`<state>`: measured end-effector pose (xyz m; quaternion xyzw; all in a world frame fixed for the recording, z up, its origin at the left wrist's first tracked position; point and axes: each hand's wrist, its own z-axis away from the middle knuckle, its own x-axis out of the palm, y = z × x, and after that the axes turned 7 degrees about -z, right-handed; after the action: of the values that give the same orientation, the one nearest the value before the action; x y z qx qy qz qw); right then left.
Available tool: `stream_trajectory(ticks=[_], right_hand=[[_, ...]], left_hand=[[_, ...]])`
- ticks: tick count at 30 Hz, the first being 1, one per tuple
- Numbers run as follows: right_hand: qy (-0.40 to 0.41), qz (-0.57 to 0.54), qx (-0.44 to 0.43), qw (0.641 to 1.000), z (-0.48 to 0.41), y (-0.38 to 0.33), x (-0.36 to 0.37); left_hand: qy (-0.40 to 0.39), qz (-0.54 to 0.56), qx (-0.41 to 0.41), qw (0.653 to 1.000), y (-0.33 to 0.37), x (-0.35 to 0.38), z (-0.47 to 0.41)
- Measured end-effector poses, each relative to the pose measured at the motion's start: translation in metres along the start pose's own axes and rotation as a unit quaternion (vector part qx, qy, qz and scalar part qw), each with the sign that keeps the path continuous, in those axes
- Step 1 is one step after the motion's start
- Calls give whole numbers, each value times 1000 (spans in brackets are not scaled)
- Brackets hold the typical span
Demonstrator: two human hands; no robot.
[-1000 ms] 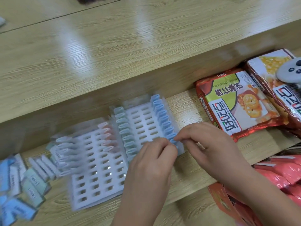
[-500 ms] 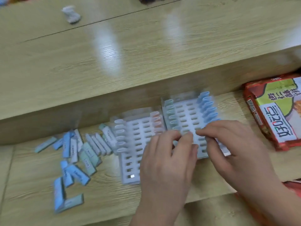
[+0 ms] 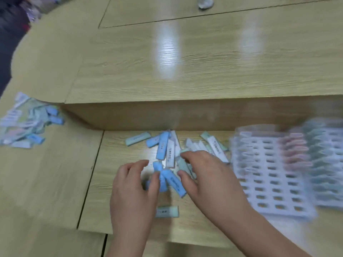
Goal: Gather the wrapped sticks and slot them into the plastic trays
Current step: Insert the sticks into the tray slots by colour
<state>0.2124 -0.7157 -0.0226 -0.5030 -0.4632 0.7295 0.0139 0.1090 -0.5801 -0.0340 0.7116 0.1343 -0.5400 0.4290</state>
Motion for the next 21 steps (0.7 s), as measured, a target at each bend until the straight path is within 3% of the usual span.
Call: stream_trajectory(ticks=[12, 17, 21], right_hand=[[53, 167, 123, 977, -83, -28, 56], [78, 105, 148, 980, -92, -25, 63], [83, -13, 179, 980, -95, -19, 57]], left_hand=[[-109, -66, -52, 990, -5, 19, -33], [-116, -59, -71, 989, -4, 19, -44], [-96, 85, -132, 983, -11, 16, -48]])
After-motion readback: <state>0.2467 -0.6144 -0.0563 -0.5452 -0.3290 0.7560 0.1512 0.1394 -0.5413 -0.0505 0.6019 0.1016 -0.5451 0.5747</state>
